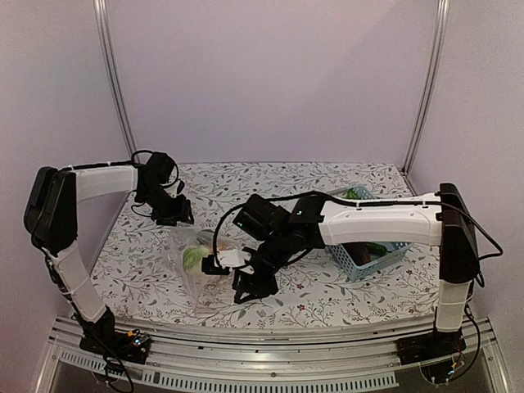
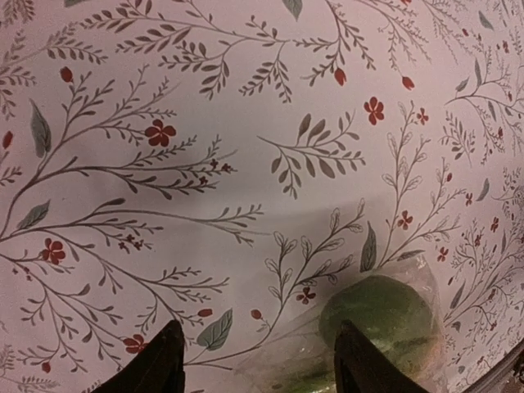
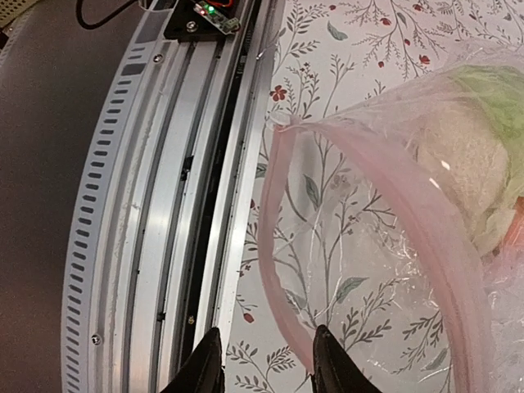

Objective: Open the zip-top bag and remove the fake food
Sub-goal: Pick up the fake vegetable from the zipper food storage bag.

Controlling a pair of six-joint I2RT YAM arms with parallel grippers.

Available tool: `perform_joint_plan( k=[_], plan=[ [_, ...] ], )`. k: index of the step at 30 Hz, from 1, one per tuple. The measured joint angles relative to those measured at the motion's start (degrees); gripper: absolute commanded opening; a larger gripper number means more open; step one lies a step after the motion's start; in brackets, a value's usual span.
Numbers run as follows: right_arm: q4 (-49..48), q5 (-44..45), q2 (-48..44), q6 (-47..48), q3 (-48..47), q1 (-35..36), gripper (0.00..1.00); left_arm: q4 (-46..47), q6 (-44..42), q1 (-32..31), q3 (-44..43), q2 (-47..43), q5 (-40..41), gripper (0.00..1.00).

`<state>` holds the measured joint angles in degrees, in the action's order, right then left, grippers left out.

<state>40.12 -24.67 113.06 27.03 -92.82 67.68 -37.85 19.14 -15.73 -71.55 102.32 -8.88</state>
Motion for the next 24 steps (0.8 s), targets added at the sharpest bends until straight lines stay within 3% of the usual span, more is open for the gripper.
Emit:
perform_joint_plan(
  k=[8, 14, 24],
  plan=[
    [-6.58, 12.44, 4.52, 1.16, -1.75, -0.24, 0.42, 0.2, -0.52, -0.68, 2.97, 0.83, -2.58, 0.57],
    [-7.76, 15.93, 7.43, 1.44, -5.46, -0.35, 0.42, 0.22, -0.7, -3.04, 3.1, 2.78, -3.45, 0.53],
    [-6.97, 16.83, 7.13, 2.84, -6.16, -0.35, 0.41, 0.7, 1.31, -5.27, 4.76, 3.02, -8.15, 0.28]
  ],
)
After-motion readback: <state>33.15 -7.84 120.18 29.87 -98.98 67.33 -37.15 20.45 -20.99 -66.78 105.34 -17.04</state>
